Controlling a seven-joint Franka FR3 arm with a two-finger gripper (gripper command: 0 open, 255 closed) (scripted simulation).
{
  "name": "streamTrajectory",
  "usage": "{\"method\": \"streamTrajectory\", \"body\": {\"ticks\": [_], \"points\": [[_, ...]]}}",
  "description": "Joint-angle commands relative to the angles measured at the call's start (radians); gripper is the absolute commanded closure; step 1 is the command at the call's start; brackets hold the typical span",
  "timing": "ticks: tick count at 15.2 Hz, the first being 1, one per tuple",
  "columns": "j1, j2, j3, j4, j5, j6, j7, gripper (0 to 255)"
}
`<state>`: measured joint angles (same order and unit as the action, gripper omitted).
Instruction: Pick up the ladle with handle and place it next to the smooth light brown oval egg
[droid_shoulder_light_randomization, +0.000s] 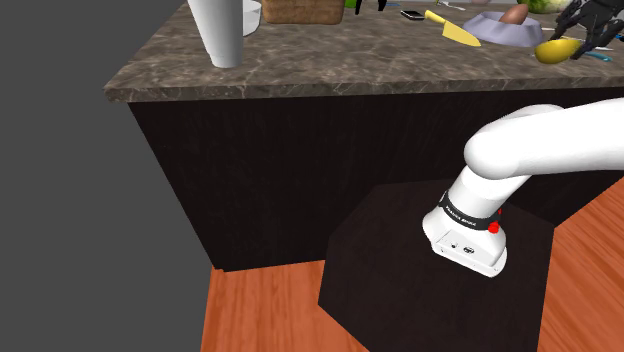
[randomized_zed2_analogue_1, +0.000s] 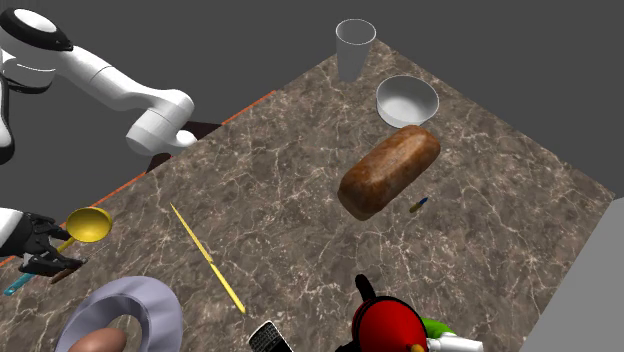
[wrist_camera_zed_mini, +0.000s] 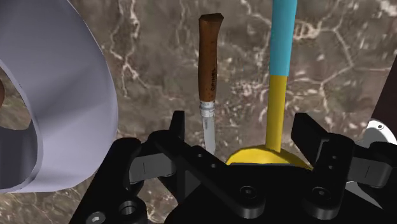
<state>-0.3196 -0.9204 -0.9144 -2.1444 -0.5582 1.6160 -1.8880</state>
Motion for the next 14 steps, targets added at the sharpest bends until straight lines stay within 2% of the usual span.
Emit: {"method": "streamTrajectory", "body": {"ticks": [1,2,6,14], "points": [[0.0,0.0,0.0,0.0,0.0,0.0,0.0,0],[0.0,0.0,0.0,0.0,0.0,0.0,0.0,0],[0.014,0.031,0.043,0.132,0.04,-0.108,-0.021,0],[0.014,0.031,0.043,0.132,0.04,-0.108,-0.021,0]]}}
